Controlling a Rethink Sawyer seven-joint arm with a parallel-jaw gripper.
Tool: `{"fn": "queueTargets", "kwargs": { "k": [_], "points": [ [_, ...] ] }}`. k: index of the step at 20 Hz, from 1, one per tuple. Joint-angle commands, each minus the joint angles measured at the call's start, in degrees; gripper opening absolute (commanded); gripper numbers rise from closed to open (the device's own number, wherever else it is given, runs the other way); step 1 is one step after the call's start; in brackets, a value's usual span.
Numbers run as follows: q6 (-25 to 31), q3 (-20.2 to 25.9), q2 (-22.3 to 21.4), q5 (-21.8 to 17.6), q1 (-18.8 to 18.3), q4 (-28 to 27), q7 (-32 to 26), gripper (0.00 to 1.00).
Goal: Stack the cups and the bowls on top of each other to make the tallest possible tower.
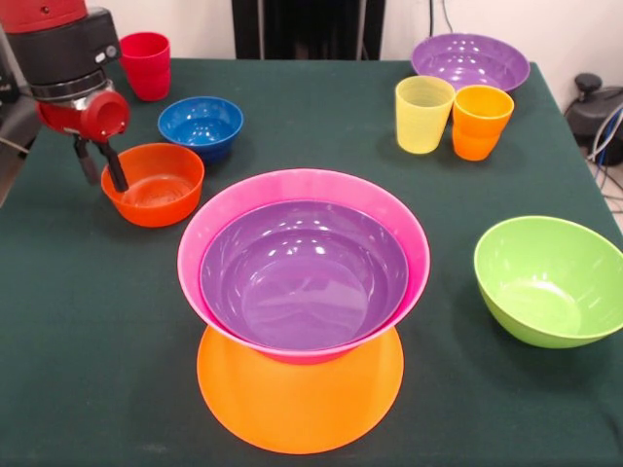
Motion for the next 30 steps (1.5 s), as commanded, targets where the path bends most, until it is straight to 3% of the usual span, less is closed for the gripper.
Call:
{"fn": "queueTargets", "kwargs": {
  "k": [1,17,24,25,30],
  "points": [
    [3.16,0.56,1.29,-5.26,1.91,-3.17,-18.03,1.00],
    [2.72,-1.43,1.24,-8.95,4.85,-3.62,-18.17,1.00],
    [2.85,-0.68,0.62,-10.72,4.28,-2.84,-18.53,1.00],
    [2.61,-0.42,0.69,-11.29,4.06,-2.71,-18.80,0.00],
    [5.07,-0.44,0.36,-11.02,4.81,-3.26,-19.85,0.00]
  ]
}}
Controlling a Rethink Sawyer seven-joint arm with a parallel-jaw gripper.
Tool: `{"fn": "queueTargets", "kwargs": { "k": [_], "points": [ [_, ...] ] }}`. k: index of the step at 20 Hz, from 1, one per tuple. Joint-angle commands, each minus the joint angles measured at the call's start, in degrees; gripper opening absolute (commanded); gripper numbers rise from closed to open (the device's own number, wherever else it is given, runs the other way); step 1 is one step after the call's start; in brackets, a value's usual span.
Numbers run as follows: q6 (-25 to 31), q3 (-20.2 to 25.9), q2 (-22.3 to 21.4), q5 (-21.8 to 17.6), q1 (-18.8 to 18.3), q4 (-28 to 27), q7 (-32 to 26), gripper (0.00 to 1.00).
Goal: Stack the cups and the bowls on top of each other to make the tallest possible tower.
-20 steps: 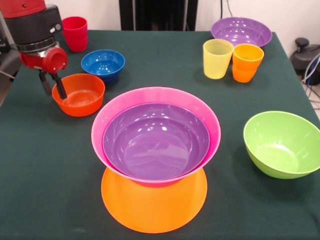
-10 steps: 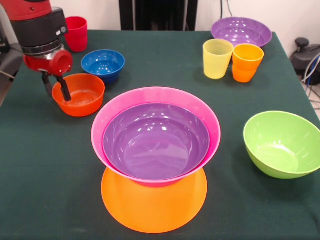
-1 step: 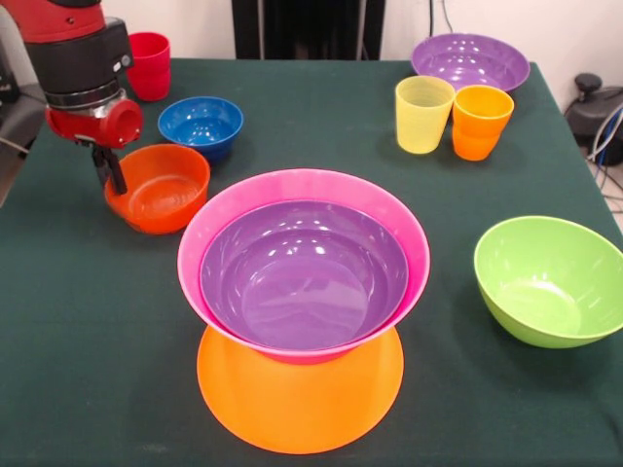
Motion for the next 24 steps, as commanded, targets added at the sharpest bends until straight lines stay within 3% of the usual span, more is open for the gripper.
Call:
{"fn": "queueTargets", "kwargs": {
  "k": [1,6,11,16,24],
  "points": [
    [5.76,-0.38,0.16,-4.50,3.40,-3.39,-19.33,0.00],
    [7.37,1.52,-1.52,-0.48,1.95,-1.83,-18.51,0.00],
    [10.81,5.81,-8.63,6.52,0.60,3.65,-16.97,0.00],
    [14.40,6.93,-13.97,10.98,1.78,5.73,-14.60,0.00],
    [16.63,7.59,-18.77,16.44,5.64,6.14,-8.98,0.00]
  ]
}}
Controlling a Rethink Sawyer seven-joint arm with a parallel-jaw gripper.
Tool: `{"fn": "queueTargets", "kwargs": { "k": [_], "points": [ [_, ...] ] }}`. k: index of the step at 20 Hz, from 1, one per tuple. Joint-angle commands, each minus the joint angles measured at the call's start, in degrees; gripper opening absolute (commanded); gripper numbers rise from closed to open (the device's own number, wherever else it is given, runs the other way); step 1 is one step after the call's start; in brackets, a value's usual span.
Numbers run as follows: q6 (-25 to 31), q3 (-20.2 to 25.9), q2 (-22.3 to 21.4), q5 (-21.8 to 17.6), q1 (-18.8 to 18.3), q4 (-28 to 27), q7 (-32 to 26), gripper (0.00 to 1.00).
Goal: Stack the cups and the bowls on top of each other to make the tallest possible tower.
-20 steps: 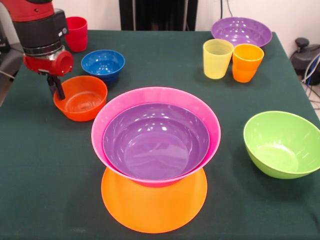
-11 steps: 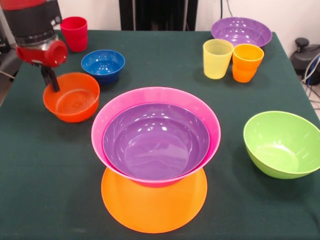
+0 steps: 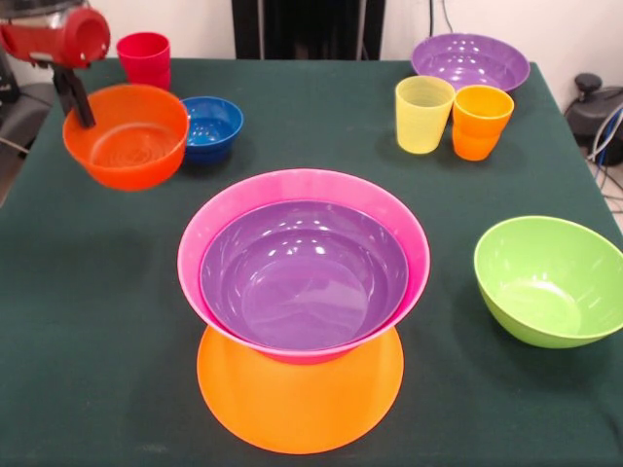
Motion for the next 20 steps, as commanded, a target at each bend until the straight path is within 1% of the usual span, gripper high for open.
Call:
{"fn": "queueTargets", "kwargs": {
  "k": [1,5,9,14,16,20],
  "points": [
    [6.73,2.74,-5.45,4.39,6.14,2.86,-5.89,0.00],
    [8.00,2.05,-6.09,7.16,9.49,0.44,-3.44,0.00],
    [8.20,0.44,-4.74,8.57,13.36,-3.98,-2.31,0.00],
    [8.17,-2.85,-2.09,8.08,18.26,-10.97,-1.10,0.00],
    [9.05,-3.77,-0.62,8.39,20.02,-14.11,-0.70,0.00],
    [13.23,-5.13,2.50,8.71,23.25,-22.04,-1.77,0.00]
  ]
}}
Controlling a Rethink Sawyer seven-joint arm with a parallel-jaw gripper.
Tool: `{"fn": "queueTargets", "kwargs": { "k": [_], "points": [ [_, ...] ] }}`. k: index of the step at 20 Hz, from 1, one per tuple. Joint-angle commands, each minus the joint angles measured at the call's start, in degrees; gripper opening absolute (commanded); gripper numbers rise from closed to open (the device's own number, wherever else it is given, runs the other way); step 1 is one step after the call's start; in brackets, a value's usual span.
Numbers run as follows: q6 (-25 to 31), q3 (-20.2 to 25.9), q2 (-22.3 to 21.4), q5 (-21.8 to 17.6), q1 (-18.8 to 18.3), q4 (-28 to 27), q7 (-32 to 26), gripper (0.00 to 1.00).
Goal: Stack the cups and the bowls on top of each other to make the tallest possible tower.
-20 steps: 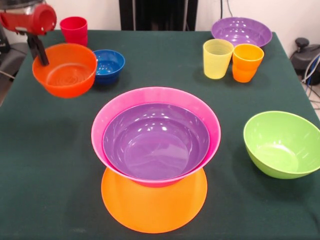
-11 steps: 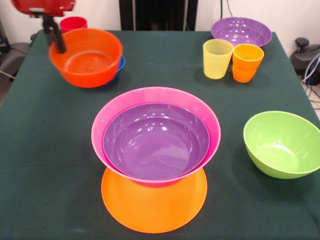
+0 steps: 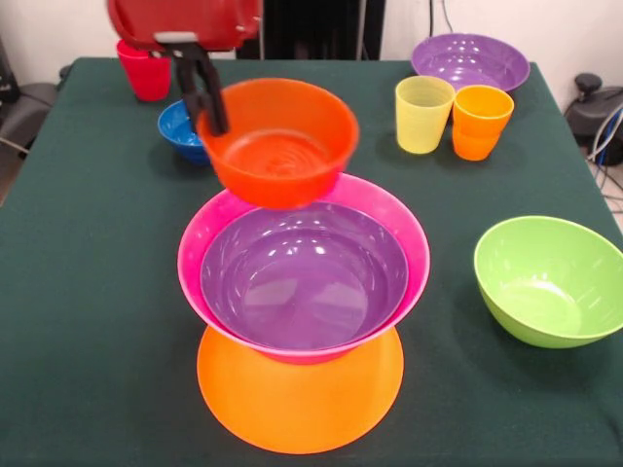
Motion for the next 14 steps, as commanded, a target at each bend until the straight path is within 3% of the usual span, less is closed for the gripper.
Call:
{"fn": "queueTargets", "kwargs": {
  "k": [1,7,14],
  "points": [
    [11.74,-4.59,6.87,1.20,6.12,-14.53,-2.18,0.00],
    [15.57,-5.15,9.99,1.77,8.32,-21.37,-3.53,0.00],
    [14.78,-4.70,10.91,1.40,7.10,-20.73,-5.64,0.00]
  ]
}}
